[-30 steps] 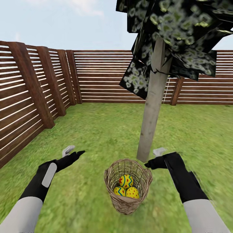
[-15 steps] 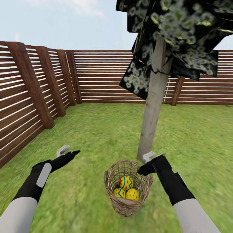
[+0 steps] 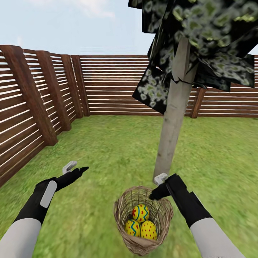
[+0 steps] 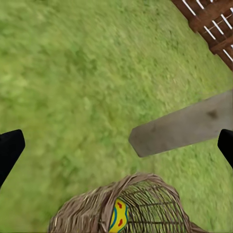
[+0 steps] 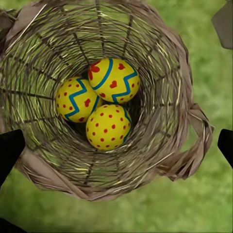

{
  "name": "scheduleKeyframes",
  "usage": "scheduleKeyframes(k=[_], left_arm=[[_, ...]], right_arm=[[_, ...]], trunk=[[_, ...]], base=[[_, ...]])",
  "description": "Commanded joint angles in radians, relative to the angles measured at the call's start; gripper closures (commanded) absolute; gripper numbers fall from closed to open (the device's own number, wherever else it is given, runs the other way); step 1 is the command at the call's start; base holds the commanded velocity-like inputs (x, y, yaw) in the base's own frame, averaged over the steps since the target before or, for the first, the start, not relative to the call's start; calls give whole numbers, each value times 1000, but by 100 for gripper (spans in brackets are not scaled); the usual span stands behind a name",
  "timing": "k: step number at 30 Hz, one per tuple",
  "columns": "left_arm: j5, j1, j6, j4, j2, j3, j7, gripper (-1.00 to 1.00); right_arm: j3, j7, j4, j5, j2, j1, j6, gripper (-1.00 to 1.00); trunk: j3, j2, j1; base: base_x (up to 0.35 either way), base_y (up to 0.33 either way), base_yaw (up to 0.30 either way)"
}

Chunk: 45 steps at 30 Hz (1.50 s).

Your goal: Take the three Easter eggs out of the wicker basket on the lawn in the garden, then place them on the lawn next to a single tree (choose any tree) so that all three eggs are next to the same tree and none are left in the basket.

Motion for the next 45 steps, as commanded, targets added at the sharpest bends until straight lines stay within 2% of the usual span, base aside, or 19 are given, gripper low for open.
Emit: scheduleKeyframes(k=[1, 5, 21, 26, 37, 41, 45], left_arm=[[3, -1, 7, 0, 0, 3, -2, -100], [3, -1, 7, 0, 0, 3, -2, -100], [3, -1, 7, 1, -2, 2, -2, -100], [3, -1, 6, 0, -2, 2, -2, -100], [2, -1, 4, 2, -5, 0, -3, -100], [2, -1, 4, 2, -6, 0, -4, -100], [2, -1, 4, 1, -6, 0, -4, -100]], right_arm=[[3, 21, 0, 12, 0, -5, 2, -100], [9, 39, 11, 12, 0, -11, 2, -100], [33, 40, 175, 13, 1, -12, -8, -100], [35, 40, 183, 12, 4, -12, -38, -100], [35, 34, 165, 14, 5, -12, -45, -100], [34, 31, 157, 14, 4, -12, -49, -100], [33, 27, 160, 16, 4, -12, -83, -100]], trunk=[[-1, 0, 0], [-1, 0, 0], [-1, 0, 0], [-1, 0, 0], [-1, 0, 0], [-13, -28, 15], [-26, -56, 31]], base=[[21, 0, 0], [8, 0, 0], [103, 0, 0], [227, 0, 0], [23, 0, 0], [0, 0, 0], [0, 0, 0]])
